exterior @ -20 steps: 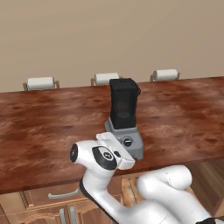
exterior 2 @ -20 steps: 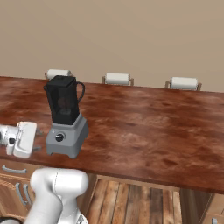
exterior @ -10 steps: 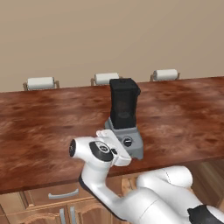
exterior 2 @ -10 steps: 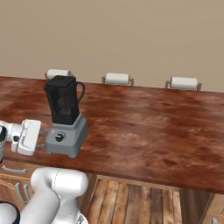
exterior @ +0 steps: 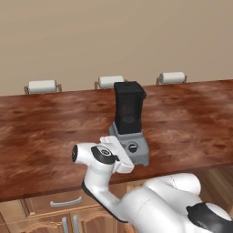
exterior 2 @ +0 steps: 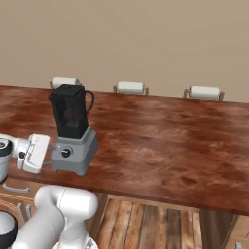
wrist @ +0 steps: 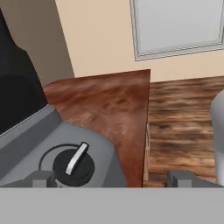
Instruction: Open the blender lid, put the peach in the blender, close the lid, and start the blender.
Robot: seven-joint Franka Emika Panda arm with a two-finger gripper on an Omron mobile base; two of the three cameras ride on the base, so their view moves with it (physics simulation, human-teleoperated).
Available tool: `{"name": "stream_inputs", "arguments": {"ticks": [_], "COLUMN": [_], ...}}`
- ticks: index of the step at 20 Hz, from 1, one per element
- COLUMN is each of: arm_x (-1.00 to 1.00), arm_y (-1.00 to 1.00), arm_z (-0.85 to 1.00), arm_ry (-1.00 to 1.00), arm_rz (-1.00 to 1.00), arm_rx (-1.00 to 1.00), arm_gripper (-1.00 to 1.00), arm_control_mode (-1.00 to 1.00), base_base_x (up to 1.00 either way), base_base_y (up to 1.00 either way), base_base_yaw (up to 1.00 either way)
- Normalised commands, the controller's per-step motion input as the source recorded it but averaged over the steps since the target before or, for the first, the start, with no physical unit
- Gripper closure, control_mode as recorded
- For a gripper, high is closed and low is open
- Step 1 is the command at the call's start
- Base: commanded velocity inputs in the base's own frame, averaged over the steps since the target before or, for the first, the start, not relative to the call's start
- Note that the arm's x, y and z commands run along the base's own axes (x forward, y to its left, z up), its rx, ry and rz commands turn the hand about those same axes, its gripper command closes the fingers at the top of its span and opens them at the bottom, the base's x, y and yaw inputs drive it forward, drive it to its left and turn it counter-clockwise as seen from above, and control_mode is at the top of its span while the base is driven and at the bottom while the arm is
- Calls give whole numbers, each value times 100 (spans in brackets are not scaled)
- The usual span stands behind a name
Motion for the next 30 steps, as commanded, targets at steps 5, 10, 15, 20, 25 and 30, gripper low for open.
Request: {"name": "stream_inputs", "arguments": {"ticks": [5, 10, 15, 20, 25, 30], "arm_x": [19, 20, 24, 23, -3, -36], "arm_y": [0, 0, 0, 0, 0, 0], "arm_z": [-18, -16, -11, -3, -1, 12], "arm_ry": [-1, -1, -2, -3, -11, -19], "arm_rz": [-2, -1, 0, 0, 0, 0], "arm_rx": [0, 0, 0, 0, 0, 0], "arm_gripper": [-100, -100, -100, -100, -100, -100], "arm_control_mode": [-100, -100, -100, -100, -100, -100], "base_base_x": [0, 0, 0, 0, 0, 0], "base_base_y": [0, 0, 0, 0, 0, 0], "base_base_yaw": [0, 0, 0, 0, 0, 0]}}
